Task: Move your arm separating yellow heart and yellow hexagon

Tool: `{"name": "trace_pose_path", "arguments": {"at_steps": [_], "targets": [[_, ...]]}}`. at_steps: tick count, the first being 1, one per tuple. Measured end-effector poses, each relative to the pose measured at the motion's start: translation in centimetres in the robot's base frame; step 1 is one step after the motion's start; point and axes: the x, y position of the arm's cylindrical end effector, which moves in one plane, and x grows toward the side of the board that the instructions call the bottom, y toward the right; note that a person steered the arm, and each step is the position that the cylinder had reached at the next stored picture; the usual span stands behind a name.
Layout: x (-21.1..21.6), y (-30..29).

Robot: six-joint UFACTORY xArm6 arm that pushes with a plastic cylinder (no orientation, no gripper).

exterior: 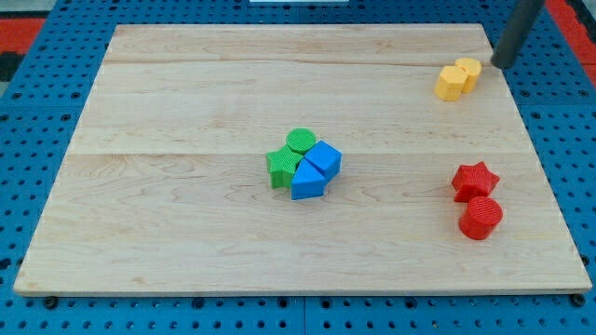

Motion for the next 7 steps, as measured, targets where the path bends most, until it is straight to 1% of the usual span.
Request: {"name": "trace_pose_path", "arguments": {"at_steps": [1, 3, 4, 7], "targets": [[0.2, -2.7], [2.8, -3.2], [3.6, -5.4], [8.8, -8.1]]}}
